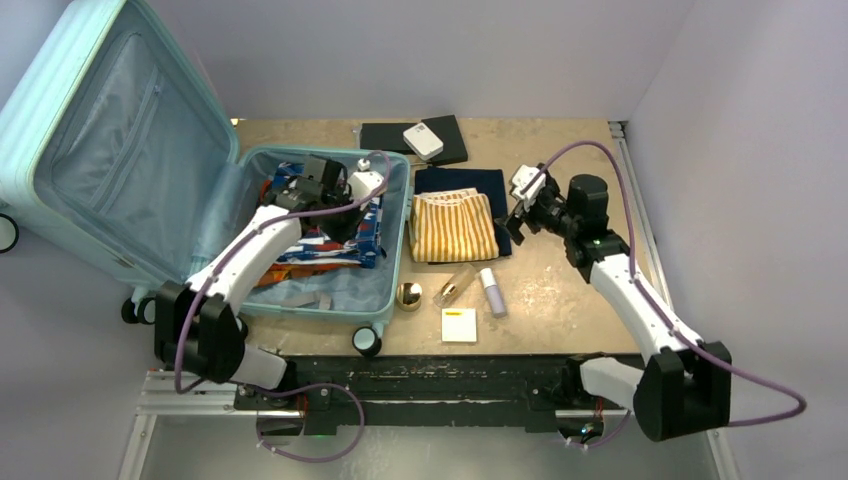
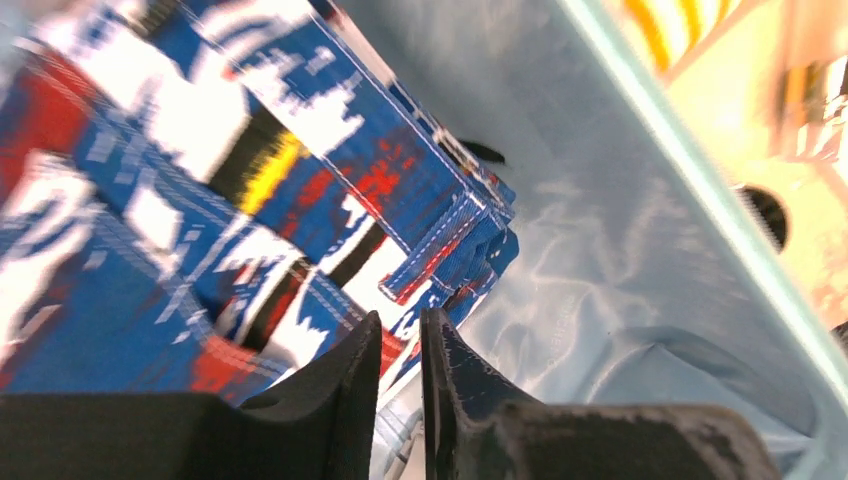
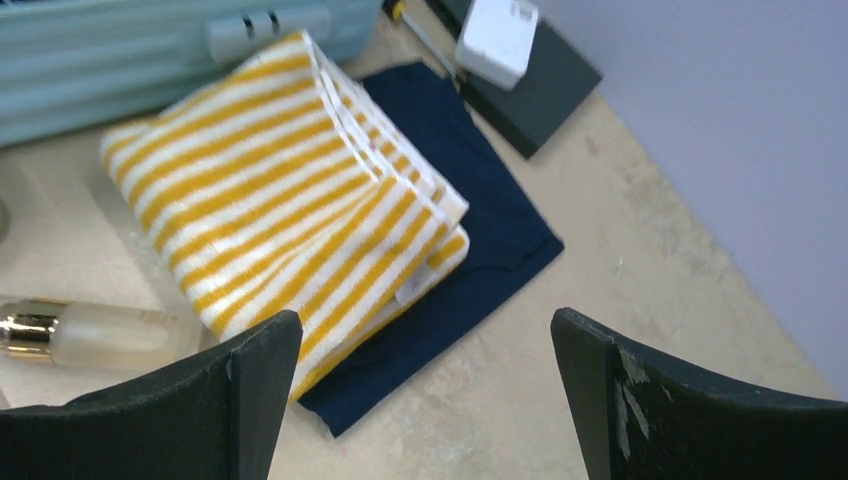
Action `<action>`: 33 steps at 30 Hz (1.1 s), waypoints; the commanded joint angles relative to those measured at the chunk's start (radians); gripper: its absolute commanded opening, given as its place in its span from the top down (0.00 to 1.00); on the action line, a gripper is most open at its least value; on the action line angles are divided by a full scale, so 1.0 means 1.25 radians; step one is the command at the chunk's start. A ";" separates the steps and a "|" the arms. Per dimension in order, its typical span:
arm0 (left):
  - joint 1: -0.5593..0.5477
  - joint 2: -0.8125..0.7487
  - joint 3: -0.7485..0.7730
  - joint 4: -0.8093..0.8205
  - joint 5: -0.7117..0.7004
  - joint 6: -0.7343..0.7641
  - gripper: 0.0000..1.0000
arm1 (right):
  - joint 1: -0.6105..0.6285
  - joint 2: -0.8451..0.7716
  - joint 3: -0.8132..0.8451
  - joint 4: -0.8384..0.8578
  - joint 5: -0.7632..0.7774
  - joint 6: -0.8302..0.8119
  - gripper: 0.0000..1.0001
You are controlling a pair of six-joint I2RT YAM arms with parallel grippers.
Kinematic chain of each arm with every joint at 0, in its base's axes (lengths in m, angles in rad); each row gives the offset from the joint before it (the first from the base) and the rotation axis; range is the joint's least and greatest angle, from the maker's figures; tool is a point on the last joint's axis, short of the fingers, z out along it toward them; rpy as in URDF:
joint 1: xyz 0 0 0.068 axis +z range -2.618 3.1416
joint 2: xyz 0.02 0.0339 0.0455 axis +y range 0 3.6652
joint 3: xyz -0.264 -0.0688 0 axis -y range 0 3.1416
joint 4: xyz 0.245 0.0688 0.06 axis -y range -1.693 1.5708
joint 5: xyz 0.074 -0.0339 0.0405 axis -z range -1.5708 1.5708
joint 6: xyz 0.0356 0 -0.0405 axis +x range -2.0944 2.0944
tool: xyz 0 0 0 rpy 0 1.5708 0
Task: Pack the luggage
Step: Pick up the clothes at the center of the board.
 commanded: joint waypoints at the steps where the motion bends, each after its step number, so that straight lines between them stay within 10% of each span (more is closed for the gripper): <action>1: -0.007 -0.113 0.091 -0.030 -0.010 -0.016 0.76 | 0.003 0.082 0.054 0.020 0.094 0.060 0.01; 19: -0.003 -0.193 0.042 -0.003 -0.009 -0.028 0.64 | 0.003 0.497 0.345 -0.249 -0.084 0.193 0.05; 33: -0.002 -0.178 0.041 0.004 -0.003 -0.032 0.64 | 0.002 0.623 0.406 -0.338 -0.202 0.184 0.41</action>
